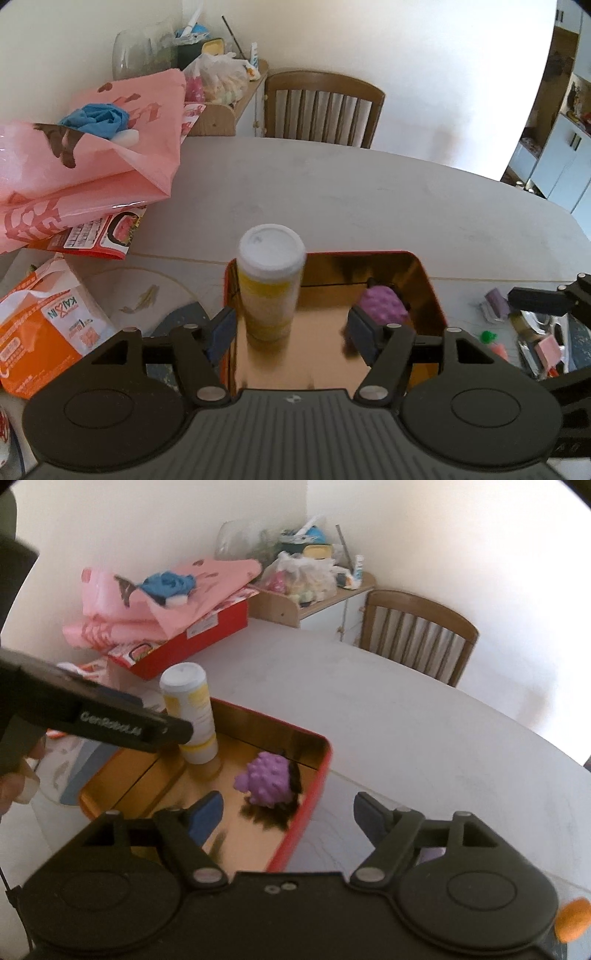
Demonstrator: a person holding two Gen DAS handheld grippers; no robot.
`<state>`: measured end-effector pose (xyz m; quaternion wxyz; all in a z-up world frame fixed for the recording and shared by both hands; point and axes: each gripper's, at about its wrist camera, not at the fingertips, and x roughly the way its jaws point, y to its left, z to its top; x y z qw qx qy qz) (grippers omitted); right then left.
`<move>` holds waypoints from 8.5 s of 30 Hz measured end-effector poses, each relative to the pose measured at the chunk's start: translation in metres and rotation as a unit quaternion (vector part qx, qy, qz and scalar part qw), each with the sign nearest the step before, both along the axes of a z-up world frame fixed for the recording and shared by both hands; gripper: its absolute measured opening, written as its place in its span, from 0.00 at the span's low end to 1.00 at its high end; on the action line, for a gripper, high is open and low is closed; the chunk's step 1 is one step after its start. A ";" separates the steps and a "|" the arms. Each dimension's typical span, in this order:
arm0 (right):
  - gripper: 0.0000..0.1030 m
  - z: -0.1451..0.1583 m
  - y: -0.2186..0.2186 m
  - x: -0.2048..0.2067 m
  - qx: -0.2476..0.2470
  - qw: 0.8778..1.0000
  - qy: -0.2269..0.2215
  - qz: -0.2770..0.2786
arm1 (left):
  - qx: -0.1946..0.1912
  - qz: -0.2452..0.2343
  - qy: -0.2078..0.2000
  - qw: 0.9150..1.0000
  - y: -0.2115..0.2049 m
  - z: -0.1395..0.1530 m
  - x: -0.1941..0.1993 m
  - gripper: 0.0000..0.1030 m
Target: Organize rigid objects
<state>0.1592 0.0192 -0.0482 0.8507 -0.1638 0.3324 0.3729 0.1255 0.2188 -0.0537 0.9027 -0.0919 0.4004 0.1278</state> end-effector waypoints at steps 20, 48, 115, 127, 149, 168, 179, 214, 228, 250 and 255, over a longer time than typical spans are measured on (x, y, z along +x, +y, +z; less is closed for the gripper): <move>0.95 0.026 -0.152 -0.001 0.063 0.991 0.011 -0.119 | -0.001 -0.066 -0.043 0.997 -0.114 0.035 -0.008 0.80; 0.99 -0.022 -0.312 0.066 0.027 0.980 0.040 -0.193 | -0.042 -0.130 0.027 0.990 -0.260 -0.031 0.025 0.82; 0.51 -0.033 -0.272 0.068 -0.013 0.991 0.050 -0.122 | -0.026 -0.031 0.049 0.998 -0.216 -0.063 0.046 0.15; 0.51 0.000 -0.236 0.033 0.021 0.995 0.055 -0.086 | -0.046 -0.044 0.029 0.998 -0.200 -0.030 0.022 0.15; 0.51 0.030 -0.089 -0.005 0.026 0.999 0.025 0.007 | -0.036 0.001 0.002 0.999 -0.090 0.005 -0.018 0.15; 0.51 -0.007 0.042 -0.009 -0.051 0.994 0.004 0.092 | -0.018 0.014 0.045 0.999 -0.002 -0.027 -0.002 0.15; 0.51 -0.043 0.078 -0.008 -0.106 0.988 -0.004 0.115 | -0.025 0.008 0.064 0.998 0.014 -0.049 0.012 0.15; 0.59 -0.020 0.031 -0.007 -0.027 0.997 0.030 0.062 | 0.005 -0.010 0.094 0.996 -0.001 -0.056 0.028 0.15; 0.71 0.008 -0.028 -0.018 0.020 0.998 0.060 0.002 | -0.029 -0.004 0.066 0.997 -0.013 -0.029 0.002 0.15; 0.86 0.013 -0.188 -0.005 0.041 0.990 0.064 -0.121 | -0.030 -0.064 0.015 0.997 -0.122 0.010 0.004 0.67; 0.96 0.005 -0.217 0.006 0.041 0.987 0.063 -0.145 | -0.033 -0.077 0.011 0.996 -0.149 0.008 0.010 0.74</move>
